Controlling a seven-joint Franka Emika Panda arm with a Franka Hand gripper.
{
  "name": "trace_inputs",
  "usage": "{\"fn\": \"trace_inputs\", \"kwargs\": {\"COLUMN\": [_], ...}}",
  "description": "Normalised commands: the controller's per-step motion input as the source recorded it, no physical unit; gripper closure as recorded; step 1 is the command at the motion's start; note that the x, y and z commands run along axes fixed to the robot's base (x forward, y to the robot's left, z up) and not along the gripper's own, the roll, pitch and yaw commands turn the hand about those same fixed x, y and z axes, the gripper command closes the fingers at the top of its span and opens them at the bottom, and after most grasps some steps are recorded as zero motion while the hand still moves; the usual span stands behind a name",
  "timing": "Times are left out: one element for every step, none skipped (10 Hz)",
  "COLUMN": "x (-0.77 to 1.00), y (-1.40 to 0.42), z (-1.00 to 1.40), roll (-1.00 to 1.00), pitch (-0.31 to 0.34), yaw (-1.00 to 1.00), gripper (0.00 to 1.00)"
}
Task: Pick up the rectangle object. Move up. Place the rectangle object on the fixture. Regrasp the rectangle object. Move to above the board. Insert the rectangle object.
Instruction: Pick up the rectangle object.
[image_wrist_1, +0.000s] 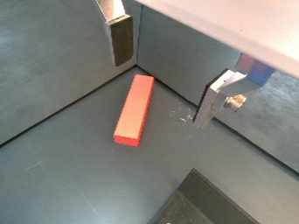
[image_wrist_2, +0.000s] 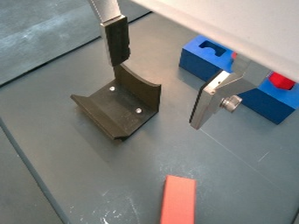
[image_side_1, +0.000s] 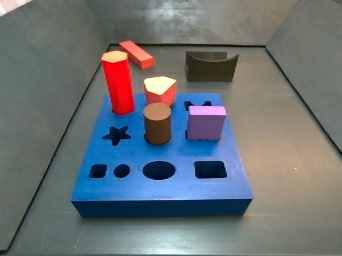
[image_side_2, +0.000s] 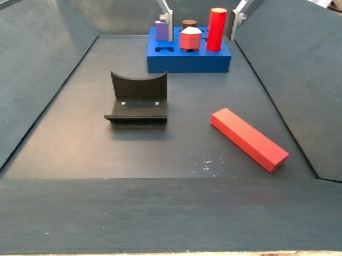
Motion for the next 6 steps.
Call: {"fn": "trace_inputs", "kwargs": {"x": [0.0,0.05,0.09,-0.07,0.0,-0.35], "y": [0.14,0.14,0.17,0.0,0.0,0.0], "z": [-0.2,-0.61,-0.87,-0.45,-0.55,-0.78], "roll": [0.05,0.01,0.0,-0.24,-0.26,-0.13], "pitch": [-0.04,-0.12,-0.133,-0.187,-0.1,0.0], "yaw": [0.23,0.38,0.38,0.13,0.31,0.44], "gripper": [0.0,0.0,0.0,0.0,0.0,0.0]}}
